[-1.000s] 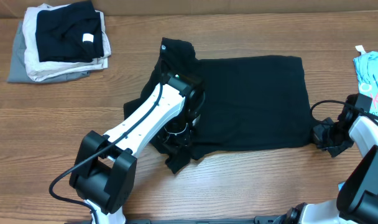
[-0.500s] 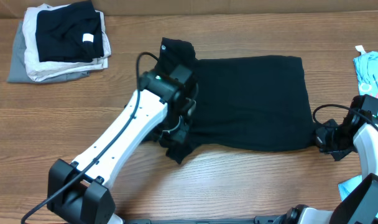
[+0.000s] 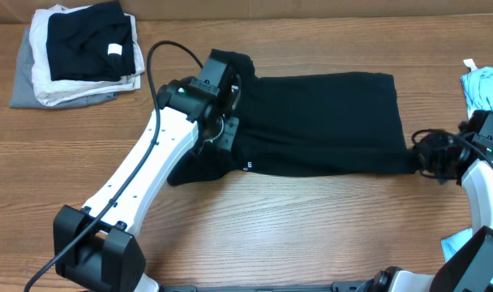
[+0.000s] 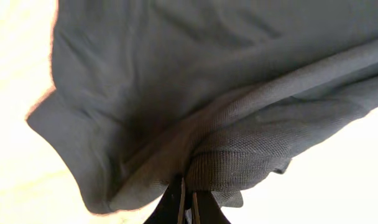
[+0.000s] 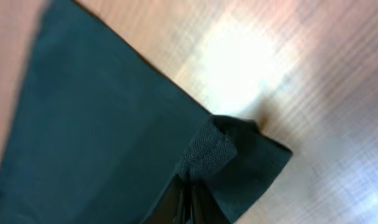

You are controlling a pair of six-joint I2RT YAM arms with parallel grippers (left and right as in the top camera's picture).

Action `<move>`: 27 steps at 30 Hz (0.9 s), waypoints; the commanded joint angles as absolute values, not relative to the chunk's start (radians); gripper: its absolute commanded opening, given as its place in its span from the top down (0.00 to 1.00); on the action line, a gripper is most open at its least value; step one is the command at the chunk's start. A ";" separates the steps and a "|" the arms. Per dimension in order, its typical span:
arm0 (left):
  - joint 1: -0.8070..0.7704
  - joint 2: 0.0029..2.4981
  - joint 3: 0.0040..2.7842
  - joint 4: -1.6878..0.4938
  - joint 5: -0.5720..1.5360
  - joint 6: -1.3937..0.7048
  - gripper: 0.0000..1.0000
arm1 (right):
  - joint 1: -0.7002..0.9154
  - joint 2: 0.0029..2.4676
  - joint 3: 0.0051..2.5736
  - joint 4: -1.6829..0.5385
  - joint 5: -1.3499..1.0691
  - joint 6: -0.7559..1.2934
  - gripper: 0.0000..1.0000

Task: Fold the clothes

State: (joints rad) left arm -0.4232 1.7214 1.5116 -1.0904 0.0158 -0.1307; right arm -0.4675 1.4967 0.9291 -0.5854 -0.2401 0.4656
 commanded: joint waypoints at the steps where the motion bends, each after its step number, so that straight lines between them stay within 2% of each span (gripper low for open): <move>1: -0.411 1.746 1.507 -1.056 -0.030 -0.100 0.96 | -0.432 1.481 0.959 -0.519 -0.263 0.479 0.96; 7: -0.398 1.823 1.507 -0.925 -0.115 -0.096 0.96 | -0.373 1.483 0.959 -0.385 -0.196 0.488 0.96; 23: -0.311 1.954 1.507 -0.737 -0.115 -0.063 0.92 | -0.344 1.633 0.959 -0.301 -0.173 0.467 0.96; 24: -0.307 1.960 1.507 -0.730 -0.115 -0.063 0.88 | -0.340 1.642 0.959 -0.288 -0.173 0.464 0.96; 25: -0.302 1.971 1.507 -0.722 -0.115 -0.063 0.80 | -0.338 1.647 0.959 -0.280 -0.173 0.464 0.96; 26: -0.297 1.976 1.507 -0.713 -0.116 -0.063 0.66 | -0.336 1.650 0.959 -0.270 -0.173 0.464 0.96; 27: -0.291 1.988 1.507 -0.700 -0.116 -0.062 0.41 | -0.335 1.651 0.959 -0.263 -0.173 0.464 0.89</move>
